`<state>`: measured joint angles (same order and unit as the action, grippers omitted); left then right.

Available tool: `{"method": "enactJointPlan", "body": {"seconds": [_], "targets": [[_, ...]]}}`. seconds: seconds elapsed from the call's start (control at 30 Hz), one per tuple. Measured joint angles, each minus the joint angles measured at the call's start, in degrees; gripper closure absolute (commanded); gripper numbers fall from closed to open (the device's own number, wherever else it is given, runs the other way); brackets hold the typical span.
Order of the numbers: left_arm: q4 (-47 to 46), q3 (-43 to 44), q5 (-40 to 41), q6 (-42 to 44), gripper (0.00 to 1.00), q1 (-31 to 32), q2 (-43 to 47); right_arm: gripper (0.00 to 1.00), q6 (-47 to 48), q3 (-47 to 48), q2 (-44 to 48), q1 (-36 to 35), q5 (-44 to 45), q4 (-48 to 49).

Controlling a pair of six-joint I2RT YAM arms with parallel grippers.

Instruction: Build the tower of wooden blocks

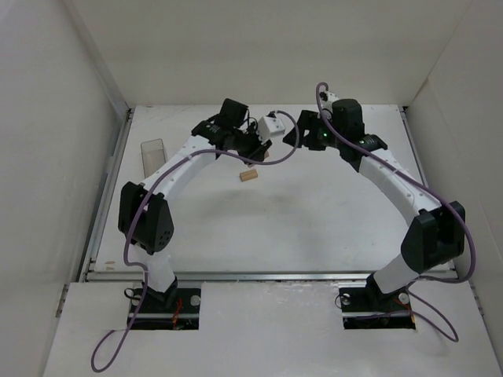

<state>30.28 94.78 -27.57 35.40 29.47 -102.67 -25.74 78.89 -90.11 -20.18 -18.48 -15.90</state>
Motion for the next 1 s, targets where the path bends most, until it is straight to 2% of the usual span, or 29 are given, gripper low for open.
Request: {"method": "enactJointPlan", "body": {"seconds": [0.27,0.37,0.57,0.83,1.0], "targets": [[-4.7,0.0,-2.6,0.6,1.00,5.6,-1.9,0.27,-1.7,-4.3,3.8,-0.9,-1.6,3.5],[-5.9,0.0,-2.7,-0.4,1.00,6.4,-1.9,0.30,-2.3,-5.0,3.8,-0.9,-1.9,3.8],[-7.4,0.0,-2.5,-2.3,1.00,6.4,-1.9,0.37,-2.8,-5.7,3.3,-0.9,-5.5,4.9],[-8.1,0.1,-1.9,-4.0,1.00,6.4,-2.3,0.37,-3.3,-7.4,2.6,-0.9,-7.3,6.8],[-8.0,0.1,-2.1,-4.9,1.00,6.4,-2.5,0.41,-4.1,-7.6,2.2,-0.9,-7.5,7.6]]}}
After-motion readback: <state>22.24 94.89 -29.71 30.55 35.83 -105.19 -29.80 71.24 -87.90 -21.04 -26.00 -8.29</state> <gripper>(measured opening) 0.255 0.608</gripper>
